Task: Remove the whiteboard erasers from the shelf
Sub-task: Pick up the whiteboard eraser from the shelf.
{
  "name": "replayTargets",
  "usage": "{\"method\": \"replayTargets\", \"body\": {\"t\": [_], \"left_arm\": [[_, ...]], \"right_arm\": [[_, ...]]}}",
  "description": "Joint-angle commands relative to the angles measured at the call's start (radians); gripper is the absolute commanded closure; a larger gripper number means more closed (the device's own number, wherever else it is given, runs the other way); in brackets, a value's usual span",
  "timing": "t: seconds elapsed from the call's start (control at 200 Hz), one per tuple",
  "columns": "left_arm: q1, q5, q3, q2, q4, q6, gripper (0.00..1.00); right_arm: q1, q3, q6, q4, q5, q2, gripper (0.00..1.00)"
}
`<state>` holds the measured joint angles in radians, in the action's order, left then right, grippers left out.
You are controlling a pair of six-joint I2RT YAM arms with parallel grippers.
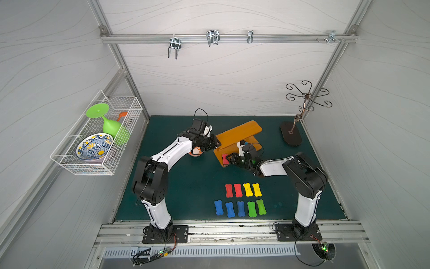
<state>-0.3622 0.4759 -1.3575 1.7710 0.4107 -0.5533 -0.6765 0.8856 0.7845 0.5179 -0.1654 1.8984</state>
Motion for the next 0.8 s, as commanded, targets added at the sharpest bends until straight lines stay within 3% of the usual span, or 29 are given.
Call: {"method": "replayTargets", "body": {"t": [0.0, 0.125, 0.335, 0.55, 0.795], "left_arm": [[-0.002, 0.005, -0.015, -0.002, -0.008, 0.022, 0.66], [-0.001, 0.004, -0.012, -0.005, -0.007, 0.025, 0.66], [-0.001, -0.003, -0.011, -0.017, -0.005, 0.03, 0.66], [-0.001, -0.027, -0.011, -0.069, 0.016, 0.033, 0.62], [-0.001, -0.087, 0.008, -0.198, 0.073, 0.034, 0.56]], "right_arm": [[-0.015, 0.047, -0.053, -0.035, 0.001, 0.025, 0.58], [-0.016, 0.021, -0.079, -0.044, 0.017, 0.032, 0.68], [-0.035, 0.014, -0.12, -0.095, 0.042, -0.001, 1.0], [-0.076, 0.032, -0.125, -0.16, 0.091, -0.072, 1.0], [-0.163, -0.029, -0.081, -0.249, 0.22, -0.268, 1.0]]}}
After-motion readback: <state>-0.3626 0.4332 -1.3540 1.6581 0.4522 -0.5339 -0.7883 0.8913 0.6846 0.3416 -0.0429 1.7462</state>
